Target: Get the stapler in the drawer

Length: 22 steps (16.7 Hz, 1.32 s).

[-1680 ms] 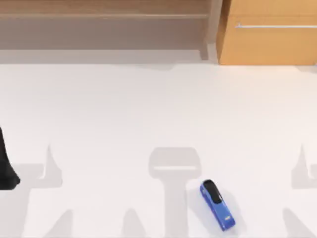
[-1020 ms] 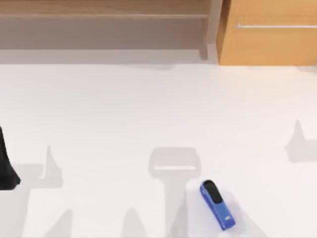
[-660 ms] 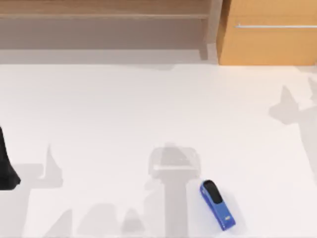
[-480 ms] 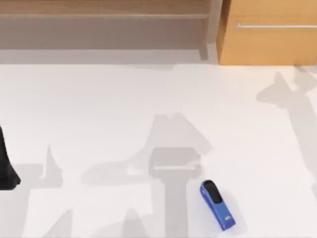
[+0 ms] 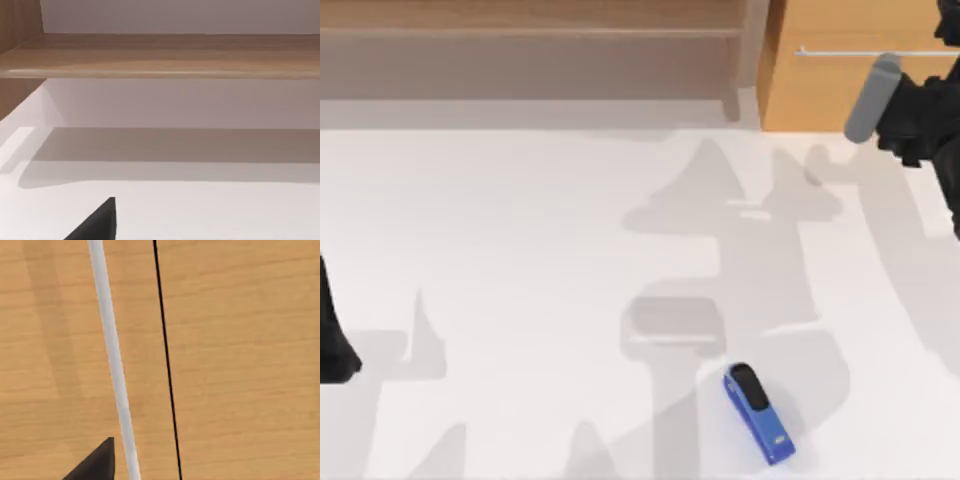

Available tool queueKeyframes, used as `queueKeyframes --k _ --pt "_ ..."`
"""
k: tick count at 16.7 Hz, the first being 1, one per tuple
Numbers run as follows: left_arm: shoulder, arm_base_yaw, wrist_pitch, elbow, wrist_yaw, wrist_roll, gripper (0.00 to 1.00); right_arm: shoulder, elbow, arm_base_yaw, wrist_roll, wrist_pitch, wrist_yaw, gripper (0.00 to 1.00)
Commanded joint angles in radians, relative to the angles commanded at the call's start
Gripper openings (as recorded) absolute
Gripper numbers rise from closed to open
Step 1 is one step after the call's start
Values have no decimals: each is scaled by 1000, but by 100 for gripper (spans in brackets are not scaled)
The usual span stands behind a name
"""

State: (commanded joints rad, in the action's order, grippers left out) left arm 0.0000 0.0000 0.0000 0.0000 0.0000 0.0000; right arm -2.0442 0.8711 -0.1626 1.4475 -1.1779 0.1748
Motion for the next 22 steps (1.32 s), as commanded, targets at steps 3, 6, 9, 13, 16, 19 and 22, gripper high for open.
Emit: queueKeyframes --k 3,6,9,13,16,19,22 --pt "0 0 0 0 0 0 100 -141 55 -11 84 -79 27 100" --pt "0 0 0 0 0 0 100 -186 73 -14 110 -106 37 100" --pt "0 0 0 0 0 0 100 -186 73 -14 110 -106 37 100" --pt "0 0 0 0 0 0 100 -198 101 -8 110 -90 32 100" --pt "0 0 0 0 0 0 100 -227 164 -4 111 -56 27 100" --pt "0 0 0 0 0 0 100 -238 190 -1 111 -41 25 100" --pt "0 0 0 0 0 0 100 -238 190 -1 111 -41 25 92"
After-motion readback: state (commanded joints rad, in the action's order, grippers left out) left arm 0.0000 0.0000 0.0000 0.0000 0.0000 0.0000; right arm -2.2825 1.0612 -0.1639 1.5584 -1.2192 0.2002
